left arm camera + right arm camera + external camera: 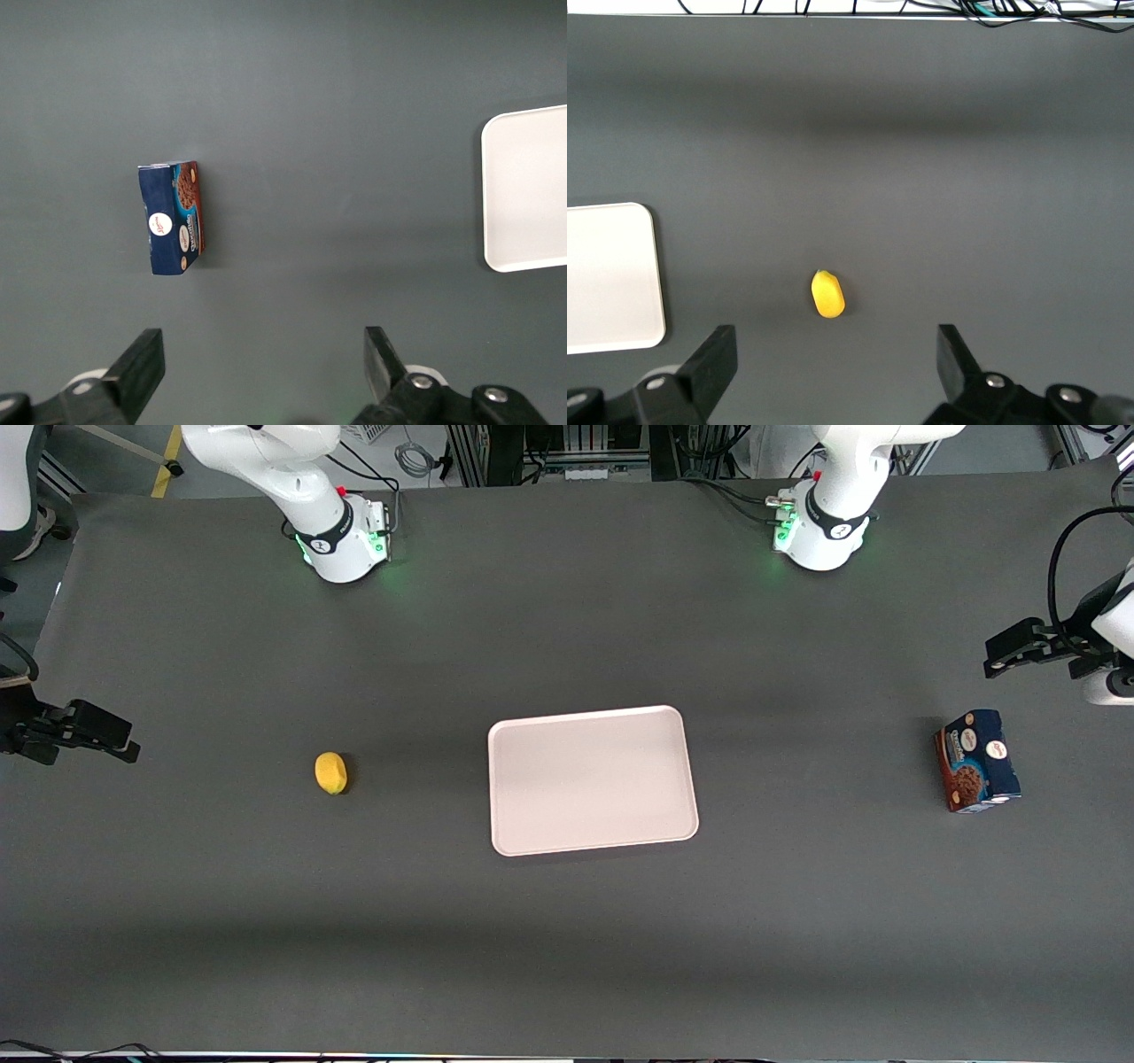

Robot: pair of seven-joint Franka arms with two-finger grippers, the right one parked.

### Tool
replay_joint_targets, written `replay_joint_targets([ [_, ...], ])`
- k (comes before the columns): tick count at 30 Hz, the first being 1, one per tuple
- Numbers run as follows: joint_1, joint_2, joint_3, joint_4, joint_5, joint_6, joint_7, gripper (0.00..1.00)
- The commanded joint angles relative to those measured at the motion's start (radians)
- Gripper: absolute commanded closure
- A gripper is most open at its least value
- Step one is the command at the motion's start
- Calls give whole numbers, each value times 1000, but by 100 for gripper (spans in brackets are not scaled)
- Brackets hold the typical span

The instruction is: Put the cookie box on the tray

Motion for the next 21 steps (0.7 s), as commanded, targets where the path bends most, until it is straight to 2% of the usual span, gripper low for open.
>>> replay_joint_targets([
  [1, -7, 11, 3, 22, 12, -10, -11, 0],
  [21, -3, 9, 6, 14, 13, -21, 6, 0],
])
